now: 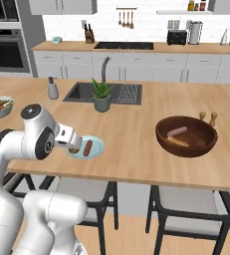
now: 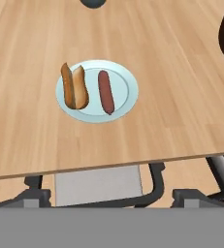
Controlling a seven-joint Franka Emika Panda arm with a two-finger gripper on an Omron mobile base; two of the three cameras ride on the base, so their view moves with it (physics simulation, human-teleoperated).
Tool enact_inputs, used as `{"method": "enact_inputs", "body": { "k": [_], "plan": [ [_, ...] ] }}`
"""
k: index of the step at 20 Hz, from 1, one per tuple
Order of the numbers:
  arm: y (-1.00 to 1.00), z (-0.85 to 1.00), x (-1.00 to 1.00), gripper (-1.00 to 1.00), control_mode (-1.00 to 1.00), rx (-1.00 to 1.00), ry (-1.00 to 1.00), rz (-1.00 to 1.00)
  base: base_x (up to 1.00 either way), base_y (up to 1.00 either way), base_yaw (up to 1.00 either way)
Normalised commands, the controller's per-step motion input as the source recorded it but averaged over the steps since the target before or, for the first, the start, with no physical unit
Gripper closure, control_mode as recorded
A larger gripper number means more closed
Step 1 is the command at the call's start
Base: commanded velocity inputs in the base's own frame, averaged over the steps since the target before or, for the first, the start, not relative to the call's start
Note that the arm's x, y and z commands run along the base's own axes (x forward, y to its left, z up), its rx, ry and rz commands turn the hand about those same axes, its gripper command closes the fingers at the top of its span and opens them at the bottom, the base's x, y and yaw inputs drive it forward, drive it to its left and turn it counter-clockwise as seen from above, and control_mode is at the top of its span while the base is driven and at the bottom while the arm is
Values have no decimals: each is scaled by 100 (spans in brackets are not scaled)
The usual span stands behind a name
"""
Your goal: Place one bun and one sausage from the bowl on each plate.
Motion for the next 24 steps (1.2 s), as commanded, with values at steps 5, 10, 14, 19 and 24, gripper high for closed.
{"method": "enact_inputs", "body": {
  "k": [5, 10, 14, 19, 24],
  "plan": [
    [0, 0, 0, -100, 100, 0, -1, 0, 0, -6, 0],
    [0, 0, 0, -100, 100, 0, 0, 0, 3, -78, 0],
    [0, 0, 0, -100, 100, 0, 0, 0, 11, -92, 0],
    [0, 0, 0, -100, 100, 0, 0, 0, 17, -85, 0],
    [0, 0, 0, -100, 100, 0, 0, 0, 28, -59, 0]
  ]
}}
